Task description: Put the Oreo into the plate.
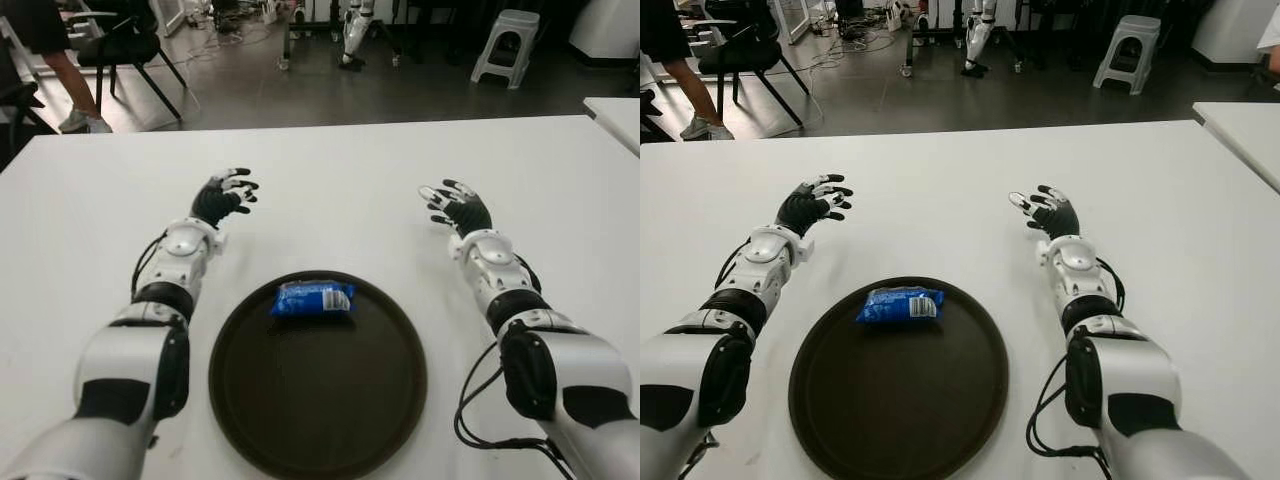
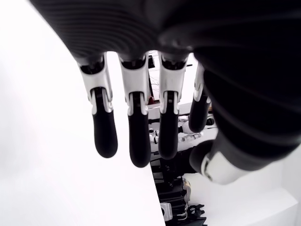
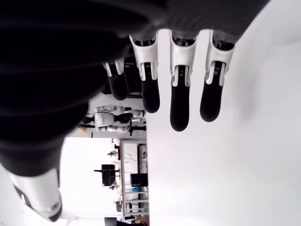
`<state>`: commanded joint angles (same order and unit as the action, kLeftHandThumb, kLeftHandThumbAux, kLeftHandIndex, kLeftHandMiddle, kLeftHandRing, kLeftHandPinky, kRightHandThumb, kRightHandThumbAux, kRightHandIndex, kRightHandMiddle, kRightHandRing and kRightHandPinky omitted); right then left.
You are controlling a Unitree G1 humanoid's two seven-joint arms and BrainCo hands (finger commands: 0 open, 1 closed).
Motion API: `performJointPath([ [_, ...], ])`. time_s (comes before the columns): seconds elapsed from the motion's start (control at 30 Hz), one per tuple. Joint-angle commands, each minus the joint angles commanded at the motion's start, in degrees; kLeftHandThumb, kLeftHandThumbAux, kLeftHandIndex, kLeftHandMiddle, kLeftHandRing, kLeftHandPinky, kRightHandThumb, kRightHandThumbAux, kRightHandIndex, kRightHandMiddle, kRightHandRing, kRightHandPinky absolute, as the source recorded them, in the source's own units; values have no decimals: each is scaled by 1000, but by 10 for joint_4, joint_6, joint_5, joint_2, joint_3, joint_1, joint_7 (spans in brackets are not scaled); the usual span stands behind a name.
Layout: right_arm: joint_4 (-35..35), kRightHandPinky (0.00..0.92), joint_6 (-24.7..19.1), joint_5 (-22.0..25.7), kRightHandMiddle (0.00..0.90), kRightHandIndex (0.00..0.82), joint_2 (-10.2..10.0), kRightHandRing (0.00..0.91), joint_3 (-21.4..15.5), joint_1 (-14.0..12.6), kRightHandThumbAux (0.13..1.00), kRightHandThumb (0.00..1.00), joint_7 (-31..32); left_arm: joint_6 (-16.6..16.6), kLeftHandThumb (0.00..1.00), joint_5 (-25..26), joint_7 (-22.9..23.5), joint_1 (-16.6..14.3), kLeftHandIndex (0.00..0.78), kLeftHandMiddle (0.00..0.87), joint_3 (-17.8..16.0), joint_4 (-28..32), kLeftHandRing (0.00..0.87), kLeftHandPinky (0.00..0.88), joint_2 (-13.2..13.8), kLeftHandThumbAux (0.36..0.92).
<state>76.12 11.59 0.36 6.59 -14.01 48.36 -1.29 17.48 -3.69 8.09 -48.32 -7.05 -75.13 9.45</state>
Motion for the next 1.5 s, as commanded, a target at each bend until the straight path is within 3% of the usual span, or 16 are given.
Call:
performJointPath([
  [0.2, 1, 349, -9, 9, 268, 205, 0, 300, -7, 2, 707, 2, 14, 0, 36, -1, 1, 0, 225, 346, 1, 0, 361, 408, 2, 666],
  [0.6, 1, 299, -28, 34, 248, 186, 5, 262, -30, 4, 670, 0, 67, 4, 38, -4, 1, 2, 219, 347, 5, 0, 362, 404, 2, 671],
  [1.5, 0, 281, -9, 13, 269, 206, 11, 266, -11, 0, 624, 16, 84, 0, 35, -7, -2, 0, 219, 340, 13, -3, 355, 391, -1, 670],
])
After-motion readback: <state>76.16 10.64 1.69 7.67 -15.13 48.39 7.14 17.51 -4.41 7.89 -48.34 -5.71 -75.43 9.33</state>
